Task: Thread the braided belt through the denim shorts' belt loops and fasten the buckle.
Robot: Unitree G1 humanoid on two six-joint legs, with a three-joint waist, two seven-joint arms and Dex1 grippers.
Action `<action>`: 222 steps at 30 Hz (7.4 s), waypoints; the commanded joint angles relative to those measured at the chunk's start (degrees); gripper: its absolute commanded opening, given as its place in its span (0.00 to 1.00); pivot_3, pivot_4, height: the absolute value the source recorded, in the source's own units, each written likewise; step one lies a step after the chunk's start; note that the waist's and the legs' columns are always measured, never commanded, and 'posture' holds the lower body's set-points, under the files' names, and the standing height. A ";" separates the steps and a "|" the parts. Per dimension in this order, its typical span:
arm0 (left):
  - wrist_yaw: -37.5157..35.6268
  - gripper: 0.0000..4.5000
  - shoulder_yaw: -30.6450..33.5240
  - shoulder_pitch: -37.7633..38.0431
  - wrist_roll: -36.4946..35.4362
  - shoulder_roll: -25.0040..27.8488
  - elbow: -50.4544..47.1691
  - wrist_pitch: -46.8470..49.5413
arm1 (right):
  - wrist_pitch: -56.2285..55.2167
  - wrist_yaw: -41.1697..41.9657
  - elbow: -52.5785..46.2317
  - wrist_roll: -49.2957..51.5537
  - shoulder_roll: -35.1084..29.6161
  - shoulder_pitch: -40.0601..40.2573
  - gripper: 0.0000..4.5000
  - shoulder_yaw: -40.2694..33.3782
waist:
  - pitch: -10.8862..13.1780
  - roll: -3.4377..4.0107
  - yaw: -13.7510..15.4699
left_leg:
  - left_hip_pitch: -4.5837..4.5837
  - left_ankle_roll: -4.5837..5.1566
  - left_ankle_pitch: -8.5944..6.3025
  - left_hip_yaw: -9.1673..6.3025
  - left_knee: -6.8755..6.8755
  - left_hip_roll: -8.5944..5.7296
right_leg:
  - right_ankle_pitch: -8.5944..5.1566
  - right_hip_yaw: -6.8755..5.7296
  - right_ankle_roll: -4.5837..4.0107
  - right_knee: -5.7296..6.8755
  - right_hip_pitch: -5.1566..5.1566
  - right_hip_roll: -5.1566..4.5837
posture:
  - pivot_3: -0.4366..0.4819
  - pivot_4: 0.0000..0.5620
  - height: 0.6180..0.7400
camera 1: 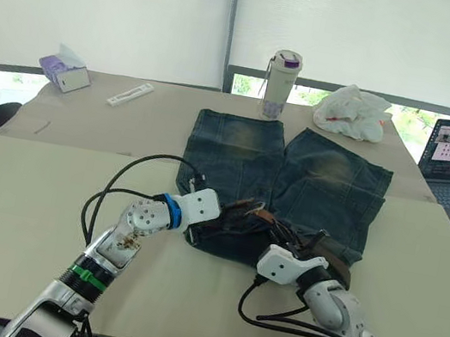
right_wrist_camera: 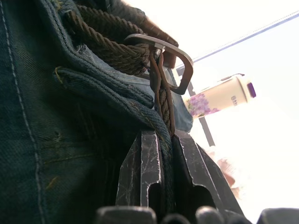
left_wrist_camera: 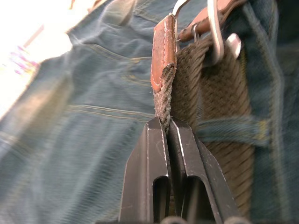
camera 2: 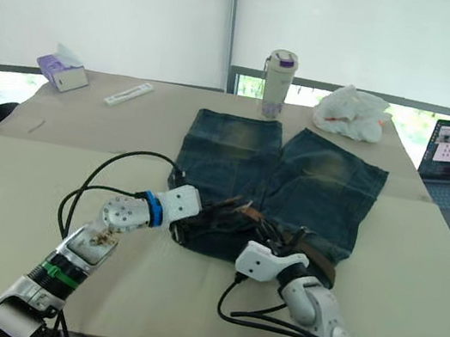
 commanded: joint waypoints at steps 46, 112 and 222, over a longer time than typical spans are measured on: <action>6.86 0.00 -6.45 -7.20 18.62 -4.72 5.26 -13.15 | -4.12 5.15 -2.49 5.83 3.57 1.69 0.37 -3.72 | -0.01 0.01 -0.07 | -0.01 0.01 0.00 0.17 0.04 -0.01 | 0.00 -0.01 0.00 0.06 0.03 0.02 | 0.48 0.27 1.00; 6.27 0.08 3.53 4.77 -4.92 -2.83 1.18 -29.29 | -1.68 15.90 -4.71 11.04 -4.80 -1.43 0.00 -11.46 | -0.04 0.06 0.04 | 0.00 0.06 -0.03 -0.04 0.16 0.01 | 0.01 0.01 -0.01 0.11 0.05 -0.02 | 0.48 0.27 1.00; -13.48 0.08 4.51 10.27 -10.34 6.01 3.15 9.26 | -26.67 23.83 19.61 26.87 -27.83 20.43 0.00 -35.28 | -0.08 0.12 -0.09 | 0.93 0.32 -0.26 0.16 0.03 0.04 | -0.26 0.10 0.11 -0.21 1.17 -0.10 | 0.48 0.27 1.00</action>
